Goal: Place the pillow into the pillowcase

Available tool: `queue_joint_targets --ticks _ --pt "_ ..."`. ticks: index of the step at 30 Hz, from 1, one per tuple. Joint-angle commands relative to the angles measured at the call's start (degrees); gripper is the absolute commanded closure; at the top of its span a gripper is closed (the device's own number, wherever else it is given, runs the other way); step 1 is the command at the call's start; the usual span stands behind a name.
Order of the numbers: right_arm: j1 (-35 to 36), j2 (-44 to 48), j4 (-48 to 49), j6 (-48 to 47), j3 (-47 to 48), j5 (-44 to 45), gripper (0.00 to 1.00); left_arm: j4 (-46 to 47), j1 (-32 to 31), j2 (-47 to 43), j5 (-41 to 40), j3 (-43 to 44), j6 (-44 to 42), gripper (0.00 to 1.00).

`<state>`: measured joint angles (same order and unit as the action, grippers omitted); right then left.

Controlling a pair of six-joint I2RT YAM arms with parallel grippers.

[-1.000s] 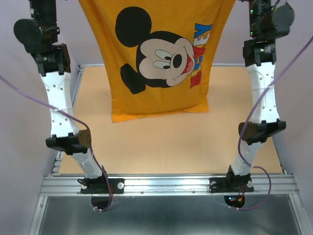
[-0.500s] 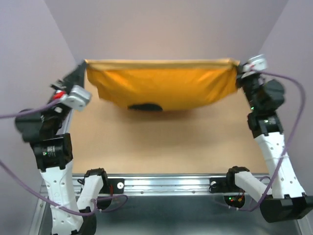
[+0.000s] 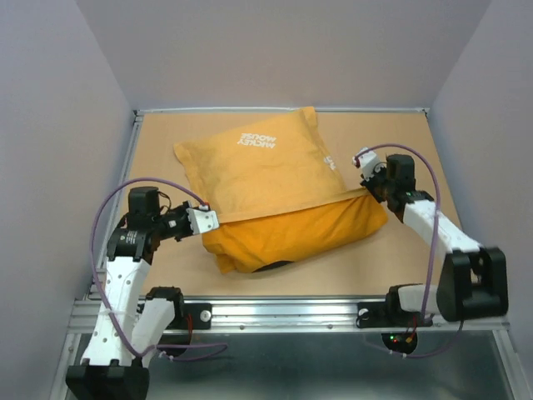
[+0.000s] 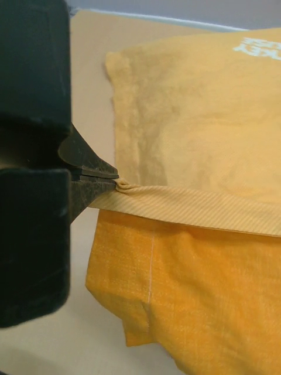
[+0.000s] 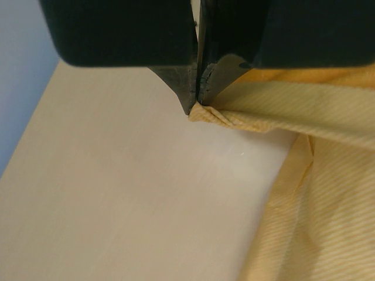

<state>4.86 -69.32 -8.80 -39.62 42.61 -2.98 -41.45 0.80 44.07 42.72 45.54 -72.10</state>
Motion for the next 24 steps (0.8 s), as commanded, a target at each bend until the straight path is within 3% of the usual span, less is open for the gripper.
queue_joint_targets --ticks 1,5,8,9,12,14,15,16,17,18,19,21,24 --pt "-2.13 -13.27 10.47 3.74 13.26 8.60 0.99 6.98 -12.20 0.13 -3.25 -4.49 0.97 1.00" --pt "-7.83 -21.72 10.64 7.00 21.97 9.66 0.99 21.04 -27.04 7.23 -6.15 -4.32 16.41 1.00" --pt "-12.05 -27.17 10.73 9.55 28.04 10.45 0.99 30.79 -36.53 17.33 -8.96 -2.48 24.00 1.00" --pt "-13.03 -28.58 10.82 10.25 29.62 11.06 0.99 32.99 -43.01 20.49 -11.93 -0.04 28.11 1.00" --pt "-15.23 -35.78 10.64 11.49 36.56 13.00 0.99 37.84 -53.84 34.81 -16.69 9.89 32.53 1.00" --pt "-15.41 -41.23 9.60 13.50 40.87 13.44 0.99 38.46 -56.60 45.37 -17.67 19.79 37.45 1.00" --pt "-15.32 -42.73 8.98 14.82 45.67 11.70 0.99 38.20 -58.17 48.36 -17.15 23.07 39.82 0.98" --pt "-15.24 -44.05 6.28 16.31 48.16 10.21 0.98 37.94 -58.63 52.21 -16.97 25.71 40.88 0.85" --pt "-14.54 -46.76 2.77 18.85 50.53 9.15 0.88 38.02 -58.63 52.95 -16.53 27.74 41.85 0.71" --pt "-14.01 -47.74 1.43 19.92 54.99 8.96 0.55 38.89 -58.37 52.87 -15.92 29.68 41.86 0.59" --pt "-13.66 -48.53 0.02 21.32 56.60 8.79 0.36 39.60 -57.32 51.30 -14.96 30.04 44.12 0.36" --pt "-13.48 -48.72 -3.67 21.60 58.72 8.43 0.08 39.79 -54.78 48.84 -11.72 30.92 45.63 0.16" --pt "-13.56 -45.13 -4.91 16.34 56.28 13.25 0.02 37.68 -44.78 44.44 -11.69 32.59 45.64 0.16"
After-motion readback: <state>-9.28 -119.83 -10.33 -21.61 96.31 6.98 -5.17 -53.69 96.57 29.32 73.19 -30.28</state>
